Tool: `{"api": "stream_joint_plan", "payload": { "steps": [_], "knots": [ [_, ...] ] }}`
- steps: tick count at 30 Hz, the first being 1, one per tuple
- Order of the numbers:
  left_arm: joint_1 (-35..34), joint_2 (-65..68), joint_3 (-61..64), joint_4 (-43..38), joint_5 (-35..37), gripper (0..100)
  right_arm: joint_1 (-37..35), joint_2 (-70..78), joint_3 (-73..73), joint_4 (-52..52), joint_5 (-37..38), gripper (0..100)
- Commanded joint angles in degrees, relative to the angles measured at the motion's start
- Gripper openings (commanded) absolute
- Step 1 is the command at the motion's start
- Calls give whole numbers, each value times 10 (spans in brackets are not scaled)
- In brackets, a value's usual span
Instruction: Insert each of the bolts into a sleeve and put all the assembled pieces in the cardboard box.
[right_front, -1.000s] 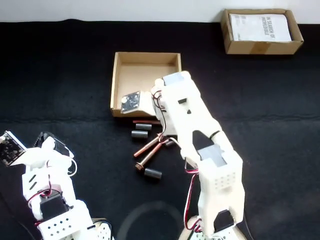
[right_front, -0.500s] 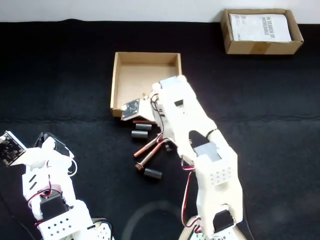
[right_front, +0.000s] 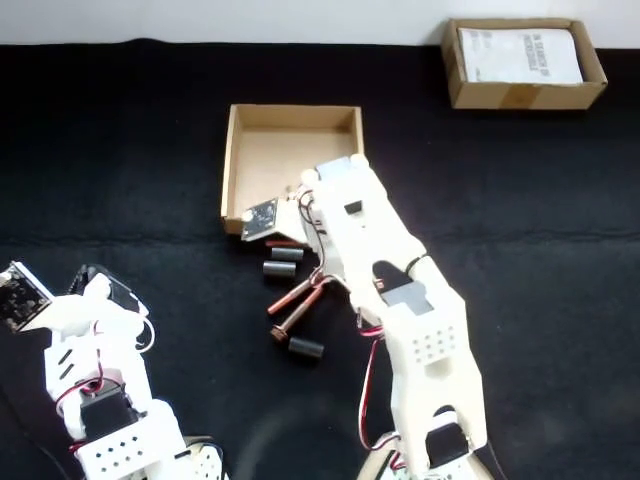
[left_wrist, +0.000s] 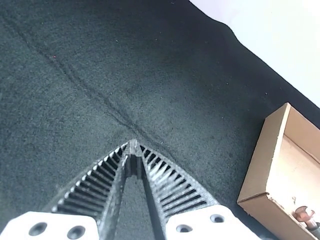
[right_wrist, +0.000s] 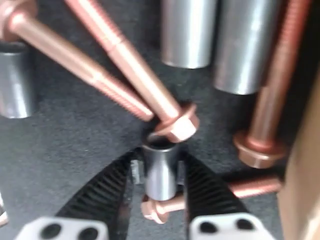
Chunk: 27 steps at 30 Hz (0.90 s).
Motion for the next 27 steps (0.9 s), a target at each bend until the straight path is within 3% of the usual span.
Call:
{"api": "stream_joint_plan", "payload": {
  "steps": [1,8,20,27],
  "knots": [
    [-7,-9,9,4,-3,13,0,-1,0,3,1,5],
    [-3,-7,9,4,-3,13,14,-90,-11,30,-4,8],
    [-1,-4,9,4,-4,14,73,-289,-253,131,-172,8],
    [56,-4,9,88,-174,14,114,-451,-302,131,-287,8]
  ]
}}
